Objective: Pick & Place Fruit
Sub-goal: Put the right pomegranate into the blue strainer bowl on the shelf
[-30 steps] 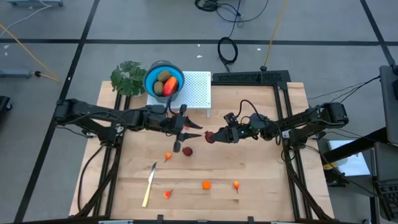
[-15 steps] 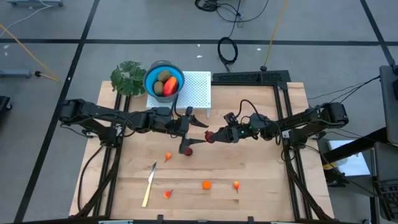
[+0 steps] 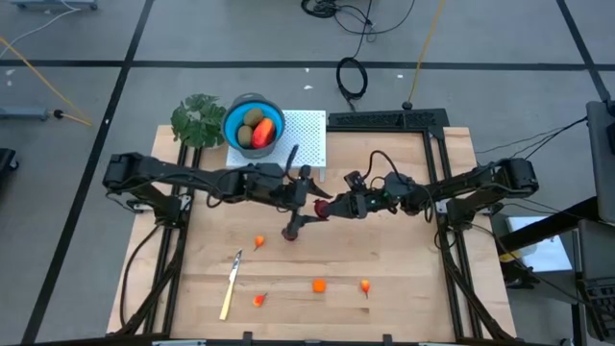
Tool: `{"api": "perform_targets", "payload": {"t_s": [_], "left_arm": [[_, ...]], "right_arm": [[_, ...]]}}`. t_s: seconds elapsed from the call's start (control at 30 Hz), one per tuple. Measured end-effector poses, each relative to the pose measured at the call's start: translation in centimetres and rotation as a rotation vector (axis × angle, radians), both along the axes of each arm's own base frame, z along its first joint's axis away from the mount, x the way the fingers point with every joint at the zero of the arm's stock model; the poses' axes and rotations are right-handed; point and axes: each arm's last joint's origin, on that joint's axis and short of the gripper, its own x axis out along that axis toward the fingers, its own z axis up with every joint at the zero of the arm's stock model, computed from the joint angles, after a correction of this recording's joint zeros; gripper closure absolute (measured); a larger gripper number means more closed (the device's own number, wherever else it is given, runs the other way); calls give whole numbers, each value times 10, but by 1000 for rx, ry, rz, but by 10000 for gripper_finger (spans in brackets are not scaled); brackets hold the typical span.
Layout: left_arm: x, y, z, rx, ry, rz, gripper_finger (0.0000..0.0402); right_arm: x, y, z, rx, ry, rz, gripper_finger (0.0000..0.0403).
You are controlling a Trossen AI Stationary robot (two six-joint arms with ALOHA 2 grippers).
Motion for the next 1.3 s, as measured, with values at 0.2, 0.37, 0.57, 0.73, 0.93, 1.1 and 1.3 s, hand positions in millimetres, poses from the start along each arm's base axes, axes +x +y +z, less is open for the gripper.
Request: {"api": "perform_targets", "payload": {"t_s": [0.2, 0.37, 0.57, 0.73, 0.93, 1.1, 1.3], "left_arm": [[3, -1, 5, 31, 37, -38, 136], [4, -1, 4, 32, 46, -39, 164], [3, -1, 3, 36, 50, -43, 202], [3, -1, 3, 38, 50, -43, 205], [3, -1, 3, 49, 49, -44, 205], [3, -1, 1, 47, 64, -33, 210], [2, 2, 1, 63, 77, 15, 202]], "right_arm": [[0, 0, -1, -2, 4, 3, 207], [0, 0, 0, -4, 2, 1, 207], [0, 0, -1, -4, 4, 1, 206], [0, 0, -1, -15, 1, -1, 206], [0, 0, -1, -43, -5, -7, 197], [1, 0, -5, -58, 41, -8, 159], [1, -4, -8, -89, 63, -22, 115]]}}
